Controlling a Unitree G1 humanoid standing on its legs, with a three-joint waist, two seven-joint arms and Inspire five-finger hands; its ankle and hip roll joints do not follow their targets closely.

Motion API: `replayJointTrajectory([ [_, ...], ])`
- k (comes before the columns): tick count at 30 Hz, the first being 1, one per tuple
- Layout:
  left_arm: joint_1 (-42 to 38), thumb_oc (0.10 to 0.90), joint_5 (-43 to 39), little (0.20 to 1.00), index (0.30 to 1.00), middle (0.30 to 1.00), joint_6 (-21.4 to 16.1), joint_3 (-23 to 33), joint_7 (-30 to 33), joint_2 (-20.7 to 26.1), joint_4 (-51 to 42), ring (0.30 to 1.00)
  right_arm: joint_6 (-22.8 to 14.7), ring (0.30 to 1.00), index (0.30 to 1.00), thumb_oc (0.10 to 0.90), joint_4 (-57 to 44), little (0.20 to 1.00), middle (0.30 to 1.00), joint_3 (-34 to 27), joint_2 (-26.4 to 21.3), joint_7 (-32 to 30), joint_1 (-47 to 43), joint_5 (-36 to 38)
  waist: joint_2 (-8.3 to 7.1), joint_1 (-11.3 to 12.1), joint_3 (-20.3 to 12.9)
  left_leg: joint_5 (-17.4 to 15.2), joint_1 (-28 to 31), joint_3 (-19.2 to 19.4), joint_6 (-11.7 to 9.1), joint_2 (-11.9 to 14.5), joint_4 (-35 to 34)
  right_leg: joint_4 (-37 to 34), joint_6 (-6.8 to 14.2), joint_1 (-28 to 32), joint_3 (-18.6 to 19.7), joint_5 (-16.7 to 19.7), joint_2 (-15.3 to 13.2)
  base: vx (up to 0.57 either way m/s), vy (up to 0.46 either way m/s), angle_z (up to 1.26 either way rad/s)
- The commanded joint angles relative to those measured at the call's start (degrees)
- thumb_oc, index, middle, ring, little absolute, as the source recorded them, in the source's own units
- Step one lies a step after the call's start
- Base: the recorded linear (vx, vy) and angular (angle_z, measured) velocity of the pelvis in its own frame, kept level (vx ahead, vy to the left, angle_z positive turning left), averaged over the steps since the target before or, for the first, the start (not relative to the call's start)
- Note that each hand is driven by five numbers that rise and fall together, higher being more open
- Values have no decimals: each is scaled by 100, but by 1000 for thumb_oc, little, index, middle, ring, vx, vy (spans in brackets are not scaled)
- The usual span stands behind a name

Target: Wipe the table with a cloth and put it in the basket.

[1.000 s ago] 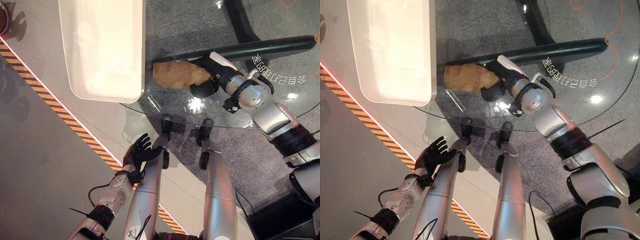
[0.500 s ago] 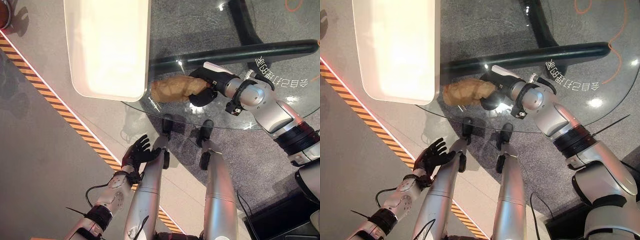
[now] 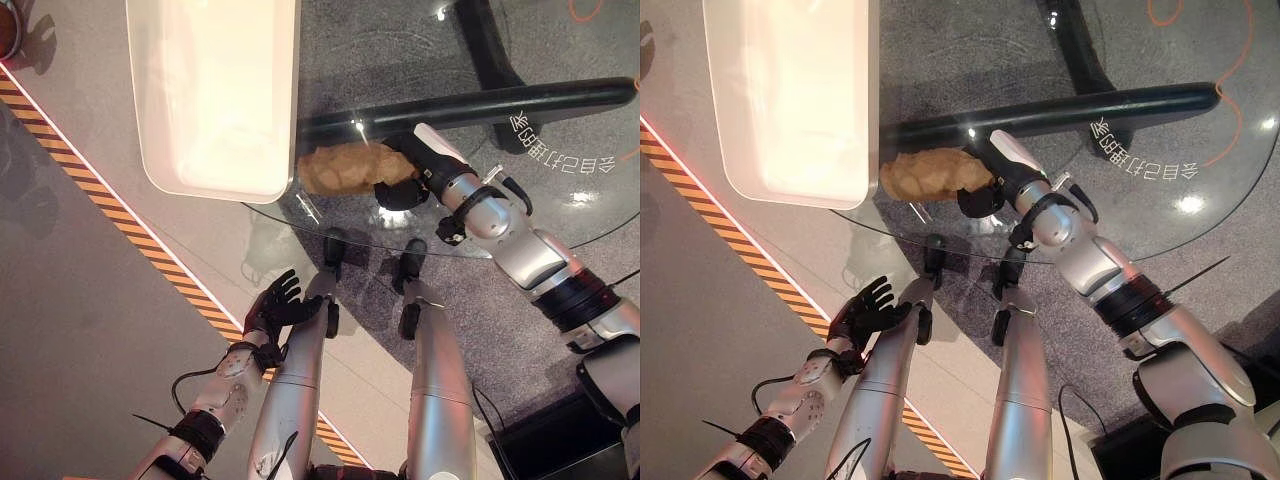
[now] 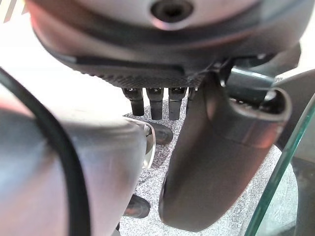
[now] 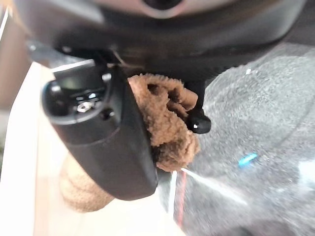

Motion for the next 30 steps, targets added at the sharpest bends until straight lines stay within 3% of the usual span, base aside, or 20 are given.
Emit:
replayJointTrajectory([
  [1, 532, 800, -10, 900, 900, 900, -120, -155, 24, -80, -255, 900, 188, 300, 300, 100, 306, 200, 300, -510, -380, -1081, -619, -49, 394, 54, -94, -765, 136, 121, 228, -287, 358, -253, 242, -66, -98, 204, 261, 0, 0, 0],
  [7, 526, 800, -16, 900, 900, 900, -108, -219, 17, -51, -246, 900, 474, 300, 300, 100, 915, 200, 300, -476, -352, -1626, -1362, 232, 424, 143, -94, -790, 208, 75, 214, -289, 329, -259, 242, 5, -106, 200, 292, 0, 0, 0],
  [12, 621, 800, -37, 900, 900, 900, -189, -245, -22, 55, -301, 900, 484, 300, 300, 100, 1263, 200, 300, -477, -607, -2091, -1650, 654, 413, 174, -94, -787, 249, 57, 223, -283, 283, -311, 222, 75, -116, 192, 323, -10, -1, 0],
  [13, 520, 800, -59, 900, 900, 900, -197, -187, -37, 87, -311, 900, 474, 300, 300, 100, 1290, 200, 300, -504, -672, -2183, -1778, 749, 395, 157, -94, -612, 32, 78, 246, -289, 248, -397, 179, -108, -156, 366, 306, -47, -8, -2],
  [15, 554, 800, -85, 900, 900, 900, -222, -165, -63, 114, -317, 900, 401, 300, 300, 100, 1382, 200, 300, -594, -757, -2315, -1731, 880, 393, 146, -94, -620, 34, 73, 250, -290, 245, -412, 176, -102, -153, 365, 316, -1, -8, -5],
  [16, 673, 800, -105, 900, 900, 900, -238, -202, -67, 126, -308, 900, 348, 300, 300, 100, 1452, 200, 300, -646, -789, -2417, -1568, 1002, 395, 144, -94, -799, 243, 51, 228, -276, 276, -344, 218, 79, -106, 198, 341, 46, -12, -5],
  [18, 593, 800, -106, 900, 900, 900, -261, -144, -60, 139, -325, 900, 287, 300, 300, 100, 1457, 200, 300, -752, -877, -2571, -1584, 1150, 368, 113, -94, -634, 33, 80, 255, -277, 240, -436, 173, -99, -137, 369, 334, -1, -8, -2],
  [20, 732, 800, -111, 900, 900, 900, -287, -171, -73, 144, -328, 900, 230, 300, 300, 100, 1480, 200, 300, -863, -912, -2708, -1371, 1267, 376, 102, -94, -807, 249, 58, 231, -268, 257, -382, 215, 89, -86, 201, 366, 0, 0, 0],
  [21, 643, 800, -125, 900, 900, 900, -309, -118, -71, 164, -337, 900, 209, 300, 300, 100, 1455, 200, 300, -963, -976, -2817, -1399, 1379, 353, 74, -94, -638, 52, 90, 255, -269, 216, -466, 173, -84, -112, 372, 359, -2, -17, -4],
  [22, 755, 800, -132, 900, 900, 900, -316, -151, -74, 154, -330, 900, 197, 300, 300, 100, 1456, 200, 300, -1003, -972, -2841, -1241, 1405, 362, 70, -94, -815, 257, 68, 228, -256, 249, -394, 214, 94, -66, 201, 381, -1, -11, -7],
  [24, 774, 800, -163, 900, 900, 900, -322, -110, -65, 162, -349, 900, 176, 300, 300, 100, 1391, 200, 300, -1180, -1028, -2965, -1024, 1486, 349, 28, -94, -820, 262, 87, 223, -248, 247, -405, 215, 101, -47, 196, 399, 1, -7, -8],
  [25, 685, 800, -159, 900, 900, 900, -338, -40, -63, 158, -360, 900, 204, 300, 300, 100, 1323, 200, 300, -1315, -1067, -3058, -972, 1501, 327, -5, -94, -657, 54, 135, 248, -242, 220, -474, 174, -82, -70, 358, 390, 3, -6, -7],
  [26, 795, 800, -160, 900, 900, 900, -337, -75, -62, 151, -364, 900, 197, 300, 300, 100, 1317, 200, 300, -1328, -1064, -3069, -817, 1519, 338, -5, -94, -828, 259, 109, 224, -234, 252, -400, 214, 94, -26, 191, 412, -48, -15, -9],
  [27, 704, 800, -139, 900, 900, 900, -338, 1, -39, 145, -389, 900, 226, 300, 300, 100, 1214, 200, 300, -1494, -1140, -3161, -701, 1596, 313, -53, -94, -665, 64, 161, 254, -227, 212, -481, 174, -85, -46, 357, 398, 49, -11, -8],
  [28, 813, 800, -141, 900, 900, 900, -343, -34, -32, 135, -386, 900, 206, 300, 300, 100, 1203, 200, 300, -1520, -1134, -3194, -518, 1627, 320, -60, -94, -835, 270, 135, 229, -220, 242, -415, 214, 95, -3, 192, 422, -3, -19, -7],
  [30, 825, 800, -149, 900, 900, 900, -351, 7, 10, 123, -392, 900, 187, 300, 300, 100, 1105, 200, 300, -1718, -1179, -3297, -212, 1737, 295, -114, -94, -835, 297, 151, 231, -212, 219, -435, 218, 110, 25, 200, 447, 22, -24, -8],
])
